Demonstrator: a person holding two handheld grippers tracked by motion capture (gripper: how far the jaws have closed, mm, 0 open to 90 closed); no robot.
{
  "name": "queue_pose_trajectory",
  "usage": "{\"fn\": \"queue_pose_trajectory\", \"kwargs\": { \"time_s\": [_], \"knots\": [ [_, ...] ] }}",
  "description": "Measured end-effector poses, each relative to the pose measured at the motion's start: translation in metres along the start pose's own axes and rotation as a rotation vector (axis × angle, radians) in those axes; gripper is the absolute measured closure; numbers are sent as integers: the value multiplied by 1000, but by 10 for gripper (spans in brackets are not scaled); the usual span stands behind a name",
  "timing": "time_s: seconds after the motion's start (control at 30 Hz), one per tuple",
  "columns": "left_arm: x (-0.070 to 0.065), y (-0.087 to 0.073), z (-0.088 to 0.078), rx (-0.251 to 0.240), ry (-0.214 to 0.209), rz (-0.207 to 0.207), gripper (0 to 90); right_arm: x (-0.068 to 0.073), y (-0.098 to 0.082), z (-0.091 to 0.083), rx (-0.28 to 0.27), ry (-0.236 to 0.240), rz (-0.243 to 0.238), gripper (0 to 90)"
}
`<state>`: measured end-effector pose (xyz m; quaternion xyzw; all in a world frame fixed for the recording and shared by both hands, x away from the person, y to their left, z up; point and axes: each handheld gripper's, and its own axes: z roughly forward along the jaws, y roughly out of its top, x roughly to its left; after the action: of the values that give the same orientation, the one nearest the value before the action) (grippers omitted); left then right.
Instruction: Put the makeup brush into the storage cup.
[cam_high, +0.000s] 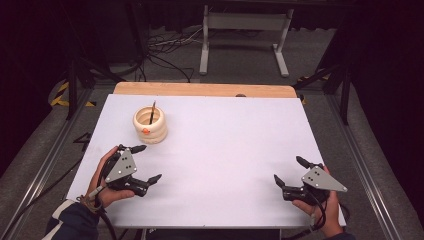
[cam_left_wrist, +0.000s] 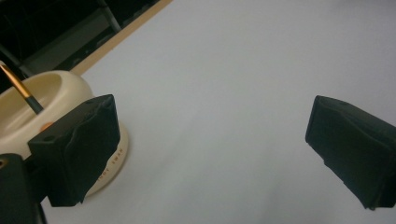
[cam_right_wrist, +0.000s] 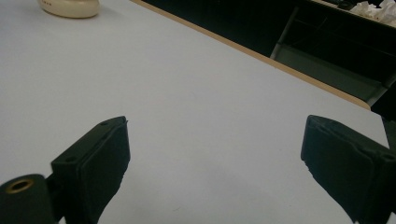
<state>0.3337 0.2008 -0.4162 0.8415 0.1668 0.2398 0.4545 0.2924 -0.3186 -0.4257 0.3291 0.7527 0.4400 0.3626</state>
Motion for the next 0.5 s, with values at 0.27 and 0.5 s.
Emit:
{"fn": "queue_pose_trajectory", "kwargs": {
  "time_s": [0.27,0.5],
  "knots": [
    [-13,-17,4,57,-32,-23,36,0,0,-1,1,2,0,87],
    [-18,-27,1,70,-46,-58,38,0,0,-1,0,1,5,87]
  ]
}}
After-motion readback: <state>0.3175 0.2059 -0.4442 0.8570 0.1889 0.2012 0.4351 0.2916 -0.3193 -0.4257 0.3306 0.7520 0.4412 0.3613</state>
